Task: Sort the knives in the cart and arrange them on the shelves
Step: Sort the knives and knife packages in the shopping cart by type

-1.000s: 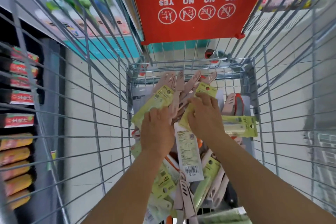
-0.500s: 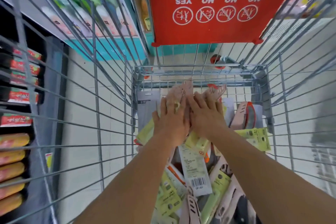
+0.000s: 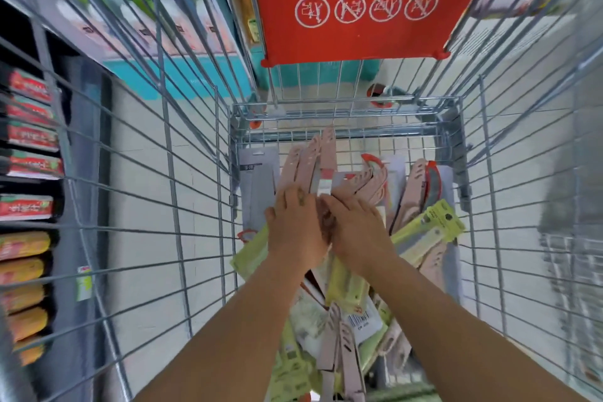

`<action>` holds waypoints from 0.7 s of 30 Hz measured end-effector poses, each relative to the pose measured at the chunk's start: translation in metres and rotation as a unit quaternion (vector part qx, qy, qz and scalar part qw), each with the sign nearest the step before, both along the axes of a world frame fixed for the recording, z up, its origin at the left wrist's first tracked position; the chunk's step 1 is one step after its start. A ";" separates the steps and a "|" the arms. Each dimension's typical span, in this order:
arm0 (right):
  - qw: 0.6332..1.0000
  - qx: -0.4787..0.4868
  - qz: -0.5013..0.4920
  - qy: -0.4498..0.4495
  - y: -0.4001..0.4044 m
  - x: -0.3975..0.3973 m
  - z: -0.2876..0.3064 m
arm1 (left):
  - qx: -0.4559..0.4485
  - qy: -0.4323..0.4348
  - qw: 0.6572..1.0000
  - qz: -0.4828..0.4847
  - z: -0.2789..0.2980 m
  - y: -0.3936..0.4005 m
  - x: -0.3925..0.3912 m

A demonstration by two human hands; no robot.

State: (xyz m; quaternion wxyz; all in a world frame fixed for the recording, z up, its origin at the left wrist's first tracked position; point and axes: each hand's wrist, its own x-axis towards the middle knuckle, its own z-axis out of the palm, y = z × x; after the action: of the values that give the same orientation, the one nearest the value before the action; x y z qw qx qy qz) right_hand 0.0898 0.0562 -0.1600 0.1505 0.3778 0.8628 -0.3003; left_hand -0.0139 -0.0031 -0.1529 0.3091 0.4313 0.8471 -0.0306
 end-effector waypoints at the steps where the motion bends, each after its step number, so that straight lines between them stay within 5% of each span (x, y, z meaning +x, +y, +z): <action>1: 1.000 -0.004 -0.006 0.012 0.001 -0.001 0.001 | 0.009 -0.002 1.000 0.020 0.001 0.002 0.001; 7: 0.986 -0.005 -0.140 0.094 -0.002 0.012 0.008 | 0.102 -0.028 0.986 0.130 0.006 0.000 0.002; 15: 0.960 0.002 -0.247 0.130 0.014 0.004 0.007 | 0.097 0.027 0.987 0.126 -0.001 -0.005 0.002; 21: 0.942 -0.027 -0.312 0.123 0.068 -0.037 -0.008 | 0.098 -0.009 0.981 0.169 -0.001 -0.002 0.001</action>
State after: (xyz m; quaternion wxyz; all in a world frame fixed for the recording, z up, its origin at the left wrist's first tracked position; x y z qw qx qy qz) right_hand 0.0532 0.1237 -0.1677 -0.0477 0.5840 0.7050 -0.3995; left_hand -0.0126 -0.0048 -0.1543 0.2732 0.3104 0.9039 0.1093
